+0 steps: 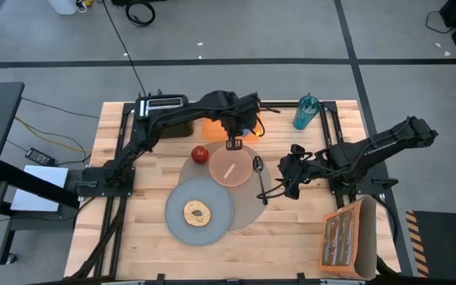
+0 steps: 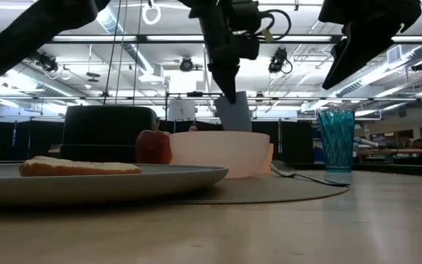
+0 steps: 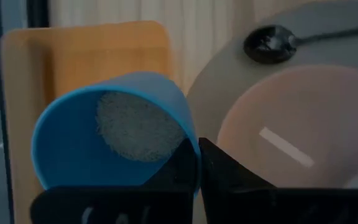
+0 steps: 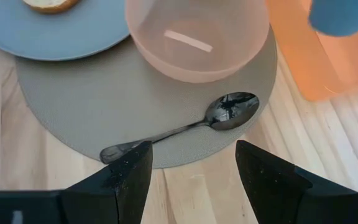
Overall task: Arrange a breakfast setting
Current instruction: Put the light blue cup on the gray mat
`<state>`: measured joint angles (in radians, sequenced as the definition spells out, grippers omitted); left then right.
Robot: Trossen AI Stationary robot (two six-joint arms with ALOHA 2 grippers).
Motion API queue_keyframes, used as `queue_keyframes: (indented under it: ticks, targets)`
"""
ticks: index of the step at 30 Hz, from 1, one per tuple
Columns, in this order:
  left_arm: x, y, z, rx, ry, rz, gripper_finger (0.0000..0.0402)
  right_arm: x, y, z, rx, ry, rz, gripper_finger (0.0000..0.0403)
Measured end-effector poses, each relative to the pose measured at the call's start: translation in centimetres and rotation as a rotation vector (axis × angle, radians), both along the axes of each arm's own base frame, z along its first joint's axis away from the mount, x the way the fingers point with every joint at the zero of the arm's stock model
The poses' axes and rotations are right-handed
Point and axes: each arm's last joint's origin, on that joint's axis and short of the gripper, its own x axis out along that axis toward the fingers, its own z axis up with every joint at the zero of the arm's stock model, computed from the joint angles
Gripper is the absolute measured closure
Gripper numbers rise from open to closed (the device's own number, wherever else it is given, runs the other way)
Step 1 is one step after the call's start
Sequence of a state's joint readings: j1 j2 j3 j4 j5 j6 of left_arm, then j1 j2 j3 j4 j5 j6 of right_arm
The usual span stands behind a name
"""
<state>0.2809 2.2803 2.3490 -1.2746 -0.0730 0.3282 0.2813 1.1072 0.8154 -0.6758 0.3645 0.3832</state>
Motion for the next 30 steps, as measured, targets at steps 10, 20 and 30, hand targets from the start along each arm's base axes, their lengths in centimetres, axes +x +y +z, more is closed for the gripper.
queue_keyframes:
  ticks: [10,20,30]
  targets:
    - [0.7,-1.2,-0.4,0.028,0.013,-0.276,0.0389,0.0,0.0,0.0,0.005,-0.002,-0.006,0.0165]
    - [1.9,-1.9,-2.4,0.062,0.049,-0.379,0.0389,0.0,0.1,0.0,0.031,0.001,-0.004,0.0165]
    - [1.6,-2.5,-2.9,0.039,0.108,-0.393,0.0389,-0.1,0.1,-0.1,0.051,0.012,-0.003,0.0165]
